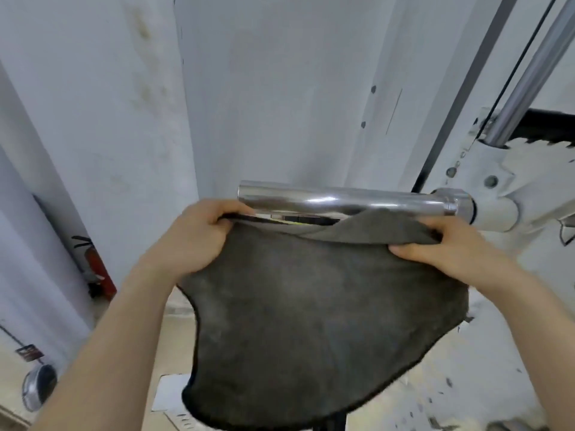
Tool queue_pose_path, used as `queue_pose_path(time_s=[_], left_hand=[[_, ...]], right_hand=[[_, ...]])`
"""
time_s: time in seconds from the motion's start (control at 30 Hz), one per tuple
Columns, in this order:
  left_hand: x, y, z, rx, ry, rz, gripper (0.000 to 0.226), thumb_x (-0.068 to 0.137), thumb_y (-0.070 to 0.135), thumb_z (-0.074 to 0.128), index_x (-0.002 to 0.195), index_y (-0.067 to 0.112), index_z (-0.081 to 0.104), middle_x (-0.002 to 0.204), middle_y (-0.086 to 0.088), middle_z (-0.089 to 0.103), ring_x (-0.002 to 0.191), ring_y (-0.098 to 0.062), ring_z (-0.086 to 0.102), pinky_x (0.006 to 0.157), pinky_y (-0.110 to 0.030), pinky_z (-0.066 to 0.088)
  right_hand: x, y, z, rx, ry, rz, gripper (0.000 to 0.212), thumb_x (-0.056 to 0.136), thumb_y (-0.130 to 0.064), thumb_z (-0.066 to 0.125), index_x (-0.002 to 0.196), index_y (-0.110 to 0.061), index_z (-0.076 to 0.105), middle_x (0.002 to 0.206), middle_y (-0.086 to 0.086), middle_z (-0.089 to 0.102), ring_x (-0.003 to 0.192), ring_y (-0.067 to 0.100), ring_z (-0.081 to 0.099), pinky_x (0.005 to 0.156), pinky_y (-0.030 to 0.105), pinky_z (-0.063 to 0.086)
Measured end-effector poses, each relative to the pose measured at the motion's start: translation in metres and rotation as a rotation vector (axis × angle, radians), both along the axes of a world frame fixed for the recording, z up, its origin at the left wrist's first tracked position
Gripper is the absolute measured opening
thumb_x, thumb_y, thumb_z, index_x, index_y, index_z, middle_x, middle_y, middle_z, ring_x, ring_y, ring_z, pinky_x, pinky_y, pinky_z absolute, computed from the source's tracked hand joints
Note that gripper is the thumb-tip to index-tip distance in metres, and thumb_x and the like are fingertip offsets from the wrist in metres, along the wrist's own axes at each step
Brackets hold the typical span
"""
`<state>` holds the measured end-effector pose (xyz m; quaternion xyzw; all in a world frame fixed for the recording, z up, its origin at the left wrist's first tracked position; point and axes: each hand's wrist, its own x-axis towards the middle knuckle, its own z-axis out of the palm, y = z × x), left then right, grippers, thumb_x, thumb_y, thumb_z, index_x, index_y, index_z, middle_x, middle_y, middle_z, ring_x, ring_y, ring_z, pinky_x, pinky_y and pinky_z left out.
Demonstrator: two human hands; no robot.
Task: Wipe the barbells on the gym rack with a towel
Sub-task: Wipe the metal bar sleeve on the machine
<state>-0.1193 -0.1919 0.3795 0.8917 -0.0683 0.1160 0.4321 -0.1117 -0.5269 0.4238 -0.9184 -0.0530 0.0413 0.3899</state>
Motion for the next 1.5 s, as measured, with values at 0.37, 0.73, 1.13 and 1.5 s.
queue_pose_path(time_s=[0.37, 0.73, 1.13, 1.5], left_hand=[[0.086, -0.08, 0.053, 0.559, -0.588, 0.333, 0.041, 0.078, 0.028, 0.073, 0.116, 0.024, 0.058, 0.118, -0.009, 0.049, 0.108, -0.028, 0.045, 0.092, -0.038, 0.035], [0.079, -0.092, 0.024, 0.908, -0.307, 0.286, 0.06, 0.099, 0.055, 0.014, 0.062, 0.02, 0.047, 0.055, 0.003, 0.039, 0.048, -0.014, 0.034, 0.05, -0.029, 0.02], [0.116, -0.283, 0.009, 0.884, -0.49, 0.095, 0.039, 0.099, 0.022, 0.021, 0.103, 0.01, 0.058, 0.077, -0.006, 0.06, 0.057, -0.024, 0.037, 0.047, -0.03, 0.015], [0.046, -0.285, -0.039, 0.166, -0.618, -0.079, 0.032, 0.091, 0.017, 0.048, 0.117, 0.018, 0.067, 0.11, 0.006, 0.07, 0.104, -0.008, 0.064, 0.094, -0.026, 0.047]], right_hand=[[-0.032, 0.065, -0.068, -0.186, -0.073, -0.005, 0.031, 0.082, -0.059, 0.061, 0.087, -0.029, 0.054, 0.086, -0.014, 0.049, 0.077, 0.004, 0.052, 0.063, 0.018, 0.038], [0.088, 0.051, -0.024, -0.876, -0.605, 0.012, 0.028, 0.074, -0.034, 0.066, 0.095, -0.02, 0.053, 0.081, -0.003, 0.054, 0.071, 0.021, 0.05, 0.072, 0.033, 0.032], [0.011, -0.018, -0.077, 0.623, -0.427, -0.557, 0.036, 0.083, -0.006, 0.061, 0.108, -0.031, 0.051, 0.114, -0.01, 0.044, 0.101, 0.006, 0.05, 0.088, 0.024, 0.041], [0.022, -0.036, -0.089, 1.206, -0.037, -0.434, 0.015, 0.092, -0.008, 0.057, 0.085, -0.005, 0.07, 0.077, 0.01, 0.071, 0.075, 0.021, 0.067, 0.069, 0.033, 0.056]])
